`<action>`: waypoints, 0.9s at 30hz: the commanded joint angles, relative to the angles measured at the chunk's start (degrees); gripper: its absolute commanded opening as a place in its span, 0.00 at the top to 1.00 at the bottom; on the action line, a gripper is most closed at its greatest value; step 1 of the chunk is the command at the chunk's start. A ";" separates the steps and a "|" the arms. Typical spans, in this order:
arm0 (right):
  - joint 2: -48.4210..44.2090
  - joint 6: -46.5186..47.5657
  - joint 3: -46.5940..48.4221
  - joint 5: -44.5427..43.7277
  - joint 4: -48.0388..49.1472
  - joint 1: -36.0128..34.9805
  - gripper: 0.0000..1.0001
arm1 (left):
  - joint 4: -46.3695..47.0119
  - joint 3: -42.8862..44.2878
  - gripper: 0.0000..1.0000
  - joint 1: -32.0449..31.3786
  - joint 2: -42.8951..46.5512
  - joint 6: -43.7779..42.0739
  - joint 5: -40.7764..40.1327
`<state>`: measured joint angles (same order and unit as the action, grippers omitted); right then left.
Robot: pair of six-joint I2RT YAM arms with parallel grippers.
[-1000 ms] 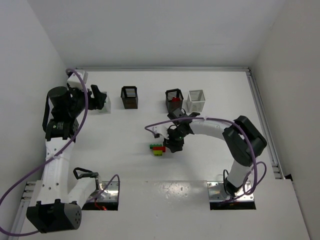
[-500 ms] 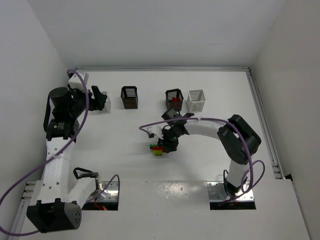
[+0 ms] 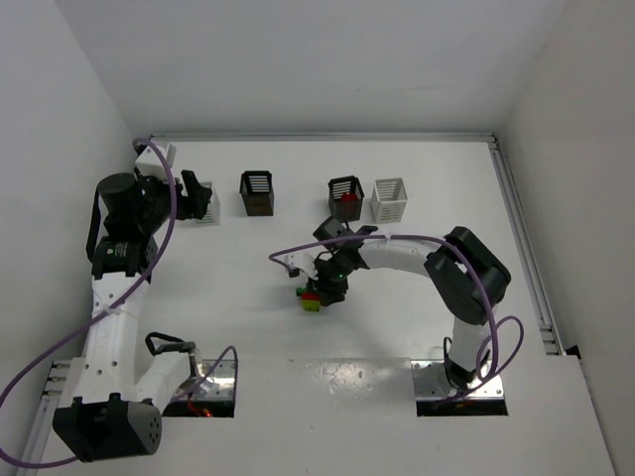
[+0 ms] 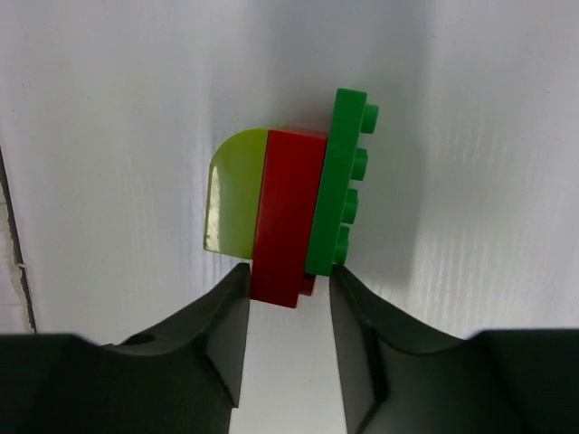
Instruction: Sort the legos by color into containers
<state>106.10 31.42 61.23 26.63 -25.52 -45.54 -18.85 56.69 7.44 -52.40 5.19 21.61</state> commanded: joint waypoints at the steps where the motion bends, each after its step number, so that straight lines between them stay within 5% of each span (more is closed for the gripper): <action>1: 0.42 -0.56 2.14 1.05 2.13 -0.43 0.64 | 1.10 -0.26 0.27 0.29 0.11 0.08 -0.42; 11: -2.74 -1.98 0.91 -1.67 4.86 -0.43 0.96 | 1.10 -5.26 0.27 0.29 0.63 1.22 4.84; 20: -16.63 3.03 1.77 -4.22 1.97 -0.43 1.00 | 1.71 -14.75 0.30 -1.28 2.56 3.07 25.30; 27: -14.17 1.73 14.96 9.90 -7.96 -0.43 1.00 | 1.71 -16.87 0.39 -8.84 6.17 -1.40 26.11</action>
<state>91.29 33.36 70.83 27.81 -29.89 -45.58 -19.07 39.57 0.23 -48.27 6.22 43.70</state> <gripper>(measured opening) 0.276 0.620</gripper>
